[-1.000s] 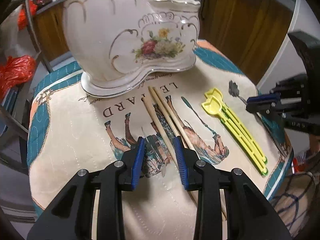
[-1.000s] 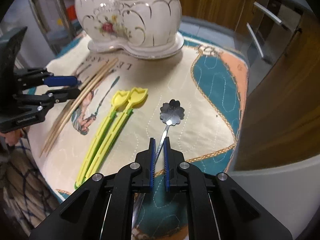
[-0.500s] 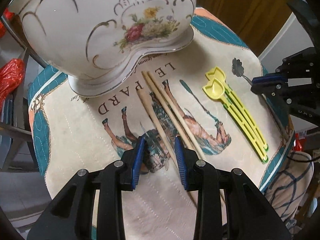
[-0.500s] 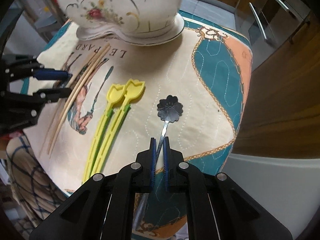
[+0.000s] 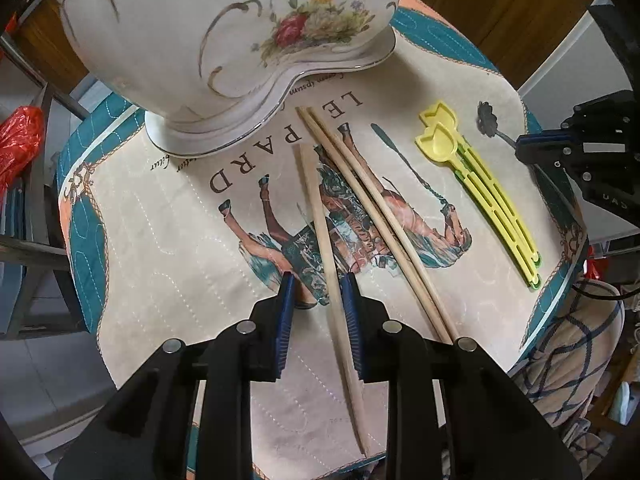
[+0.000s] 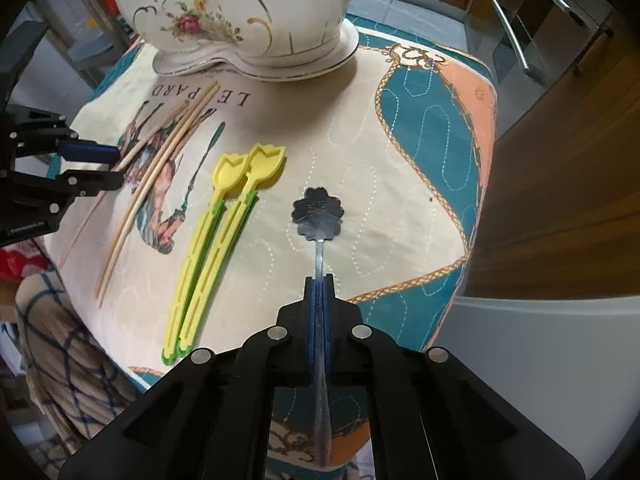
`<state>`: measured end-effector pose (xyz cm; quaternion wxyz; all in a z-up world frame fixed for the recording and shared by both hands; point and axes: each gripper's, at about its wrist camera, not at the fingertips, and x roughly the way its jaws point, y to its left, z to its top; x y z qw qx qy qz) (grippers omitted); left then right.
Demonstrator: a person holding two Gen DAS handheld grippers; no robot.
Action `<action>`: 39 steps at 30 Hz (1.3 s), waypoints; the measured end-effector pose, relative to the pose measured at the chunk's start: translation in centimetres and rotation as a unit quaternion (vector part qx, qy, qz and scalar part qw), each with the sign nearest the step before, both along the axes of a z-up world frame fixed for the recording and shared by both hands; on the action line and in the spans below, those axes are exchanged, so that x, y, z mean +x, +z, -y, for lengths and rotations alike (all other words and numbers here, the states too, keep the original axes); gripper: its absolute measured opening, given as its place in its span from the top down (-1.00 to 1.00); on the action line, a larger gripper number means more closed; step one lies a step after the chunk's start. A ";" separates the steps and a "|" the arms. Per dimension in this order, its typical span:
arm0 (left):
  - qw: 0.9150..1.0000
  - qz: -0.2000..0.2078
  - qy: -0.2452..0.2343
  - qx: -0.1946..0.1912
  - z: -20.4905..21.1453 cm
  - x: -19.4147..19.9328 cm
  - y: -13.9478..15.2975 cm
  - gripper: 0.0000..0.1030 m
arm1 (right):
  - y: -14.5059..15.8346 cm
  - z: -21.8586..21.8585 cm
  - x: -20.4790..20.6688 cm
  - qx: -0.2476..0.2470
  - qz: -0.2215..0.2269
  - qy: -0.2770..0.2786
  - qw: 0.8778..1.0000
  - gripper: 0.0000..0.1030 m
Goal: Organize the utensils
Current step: 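Grasp a chopstick with the left tool while the right tool grasps the flower spoon handle, then lift the chopstick with the left tool while the right tool lifts the flower spoon over the holder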
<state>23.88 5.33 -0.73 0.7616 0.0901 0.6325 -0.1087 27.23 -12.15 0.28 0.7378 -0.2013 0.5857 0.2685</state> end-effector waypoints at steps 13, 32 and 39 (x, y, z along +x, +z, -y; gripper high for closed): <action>0.988 0.114 0.009 -0.108 -2.2 -3.5 3.9 0.89 | 3.9 3.4 -0.3 0.124 0.057 -0.025 0.990 0.93; 0.854 0.448 0.103 -0.244 -4.2 -5.8 12.6 0.89 | 10.8 3.0 -0.7 0.386 0.208 -0.056 0.897 0.93; 0.796 0.545 0.136 -0.225 -5.0 -5.2 15.2 0.89 | 11.4 1.8 0.0 0.437 0.254 -0.056 0.861 0.93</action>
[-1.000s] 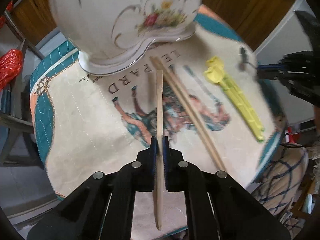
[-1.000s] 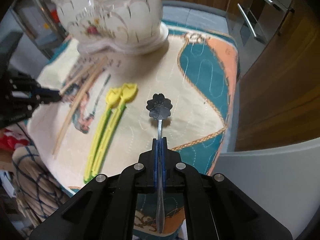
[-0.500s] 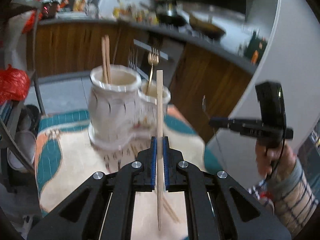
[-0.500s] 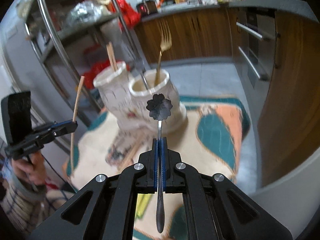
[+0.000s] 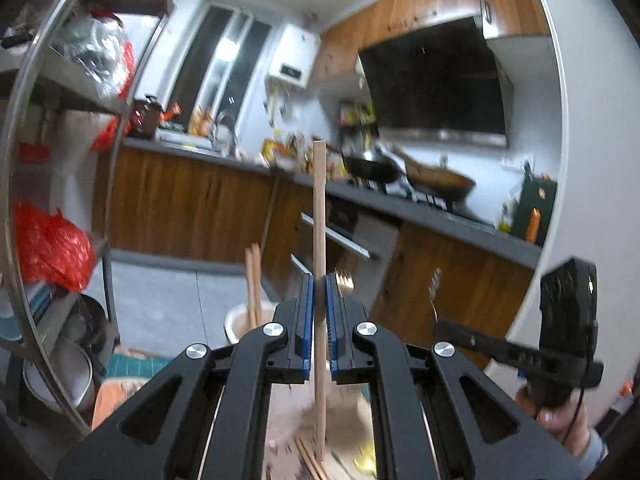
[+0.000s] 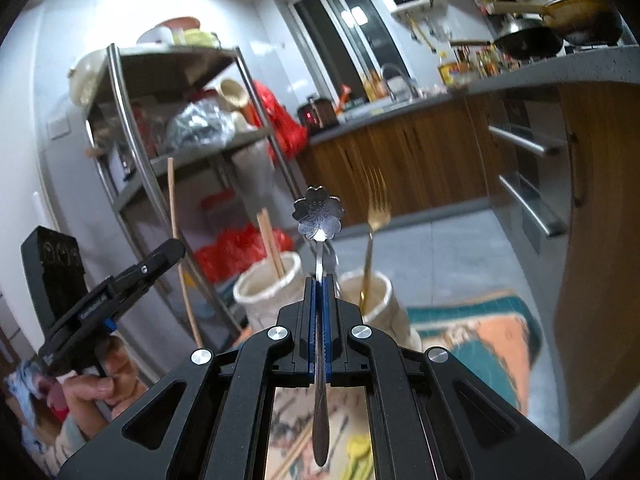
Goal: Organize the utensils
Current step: 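Lift the chopstick with the left tool while the right tool lifts the flower spoon over the holder, then release the chopstick into the tall section with the left tool while the right tool releases the spoon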
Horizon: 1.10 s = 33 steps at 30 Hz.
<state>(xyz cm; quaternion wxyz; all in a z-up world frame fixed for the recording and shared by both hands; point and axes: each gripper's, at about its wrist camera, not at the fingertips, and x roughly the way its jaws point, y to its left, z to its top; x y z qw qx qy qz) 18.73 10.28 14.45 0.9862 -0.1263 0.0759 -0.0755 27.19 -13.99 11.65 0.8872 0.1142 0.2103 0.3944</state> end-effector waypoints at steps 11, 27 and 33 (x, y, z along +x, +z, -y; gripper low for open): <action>0.997 0.069 0.026 -0.032 -0.8 3.4 1.9 0.89 | 2.6 -2.0 3.0 0.049 0.068 -0.038 0.996 0.93; 0.996 0.035 0.076 -0.005 -0.8 7.0 -2.4 0.89 | 0.3 -5.1 5.4 -0.018 0.099 -0.094 0.991 0.93; 0.998 -0.003 0.064 0.015 -0.4 6.5 -4.1 0.89 | -0.8 -4.6 5.1 -0.040 0.079 -0.089 0.992 0.93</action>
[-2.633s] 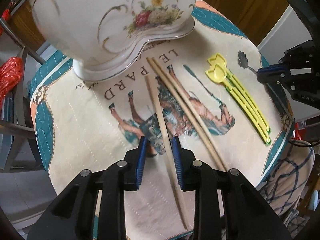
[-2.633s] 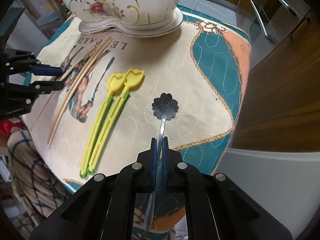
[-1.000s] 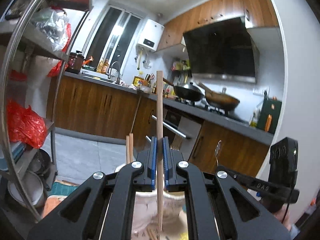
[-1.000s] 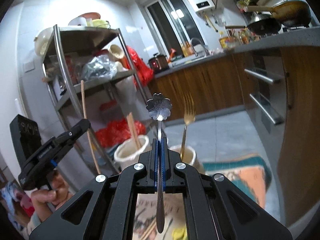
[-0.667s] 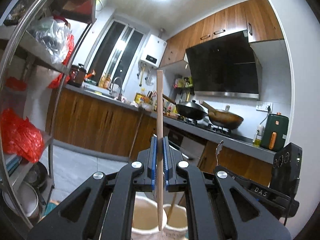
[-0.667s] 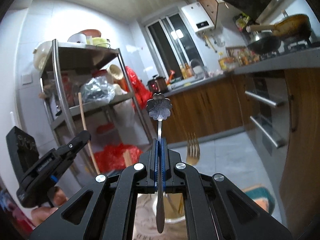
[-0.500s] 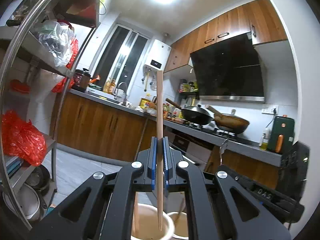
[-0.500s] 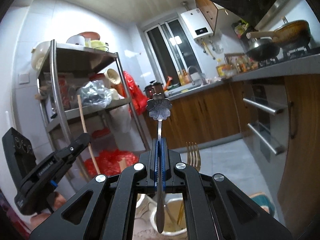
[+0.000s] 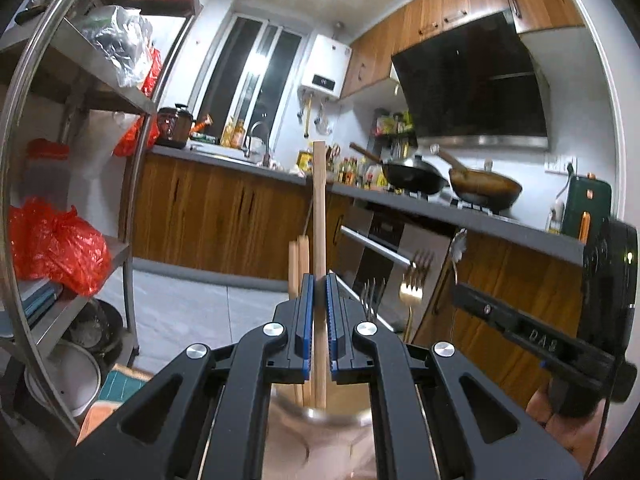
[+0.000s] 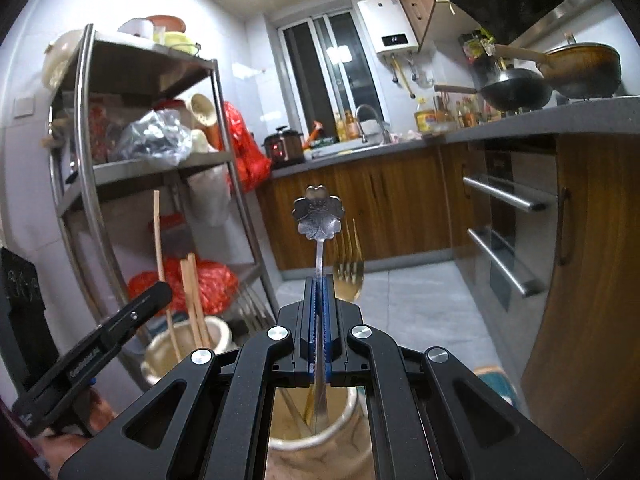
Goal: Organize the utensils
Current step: 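Release the chopstick into the tall section with the left tool while the right tool releases the spoon, then move the left tool back to the chopsticks while the right tool moves to the yellow tulip spoons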
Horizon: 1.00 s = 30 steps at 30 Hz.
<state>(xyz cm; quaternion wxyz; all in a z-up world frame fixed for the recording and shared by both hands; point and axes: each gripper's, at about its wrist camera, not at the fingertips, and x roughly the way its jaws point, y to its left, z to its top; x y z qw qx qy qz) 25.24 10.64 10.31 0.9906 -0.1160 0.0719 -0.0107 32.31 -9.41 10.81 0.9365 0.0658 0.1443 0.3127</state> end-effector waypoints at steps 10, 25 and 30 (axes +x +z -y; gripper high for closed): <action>0.998 -0.051 0.009 0.034 0.5 -0.8 -0.9 0.89 | -1.8 -0.6 -0.8 -0.057 -0.034 0.009 0.998 0.92; 0.996 -0.063 0.024 0.063 1.3 -1.1 -0.6 0.23 | -2.3 -0.8 -0.7 -0.070 -0.053 0.014 0.996 0.58; 0.996 -0.051 0.025 0.061 1.1 -2.0 0.1 0.19 | -2.1 -0.4 -1.4 -0.070 -0.051 0.018 0.996 0.48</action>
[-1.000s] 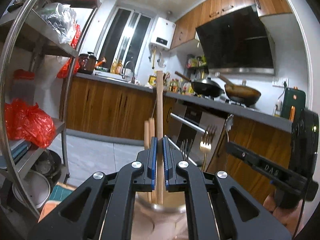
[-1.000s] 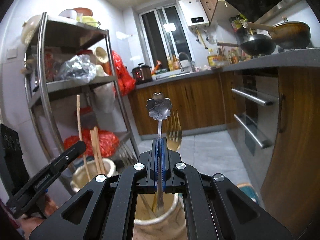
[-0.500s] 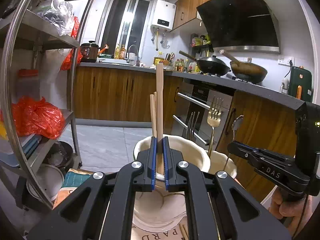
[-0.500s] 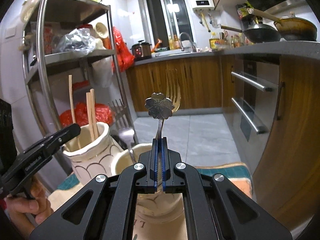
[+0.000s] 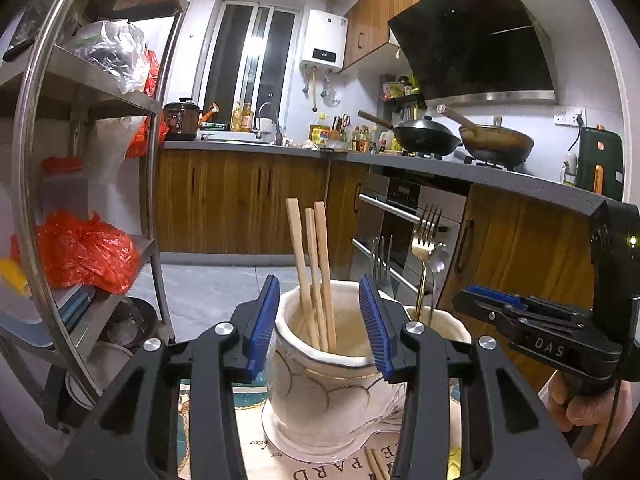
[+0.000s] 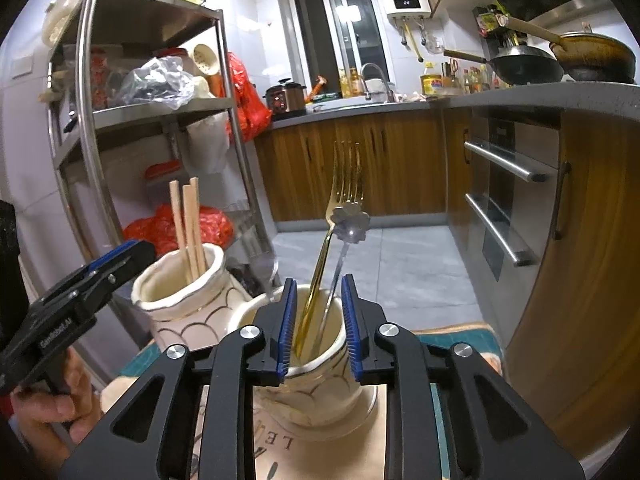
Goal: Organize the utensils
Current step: 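Move the left tool back to the chopsticks while the right tool moves to the yellow tulip spoons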
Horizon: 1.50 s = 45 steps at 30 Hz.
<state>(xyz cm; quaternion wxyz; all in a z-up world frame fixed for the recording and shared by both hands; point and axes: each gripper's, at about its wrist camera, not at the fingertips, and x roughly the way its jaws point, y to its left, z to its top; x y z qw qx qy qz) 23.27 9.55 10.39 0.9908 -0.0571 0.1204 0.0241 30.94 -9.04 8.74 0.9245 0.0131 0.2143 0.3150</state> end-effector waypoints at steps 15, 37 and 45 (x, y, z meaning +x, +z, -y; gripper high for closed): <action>0.999 -0.009 -0.006 -0.036 -1.6 -5.9 -1.0 0.13 | 0.0 3.4 -4.0 -0.028 -0.004 0.004 1.000 0.47; 0.955 -0.274 -0.107 0.025 5.1 -1.7 -11.1 0.20 | -8.7 3.3 -5.6 -0.125 -0.188 0.095 0.970 0.53; 0.947 -0.301 -0.109 0.033 5.7 -1.3 -12.2 0.28 | -9.5 2.3 -6.2 -0.161 -0.189 0.111 0.962 0.53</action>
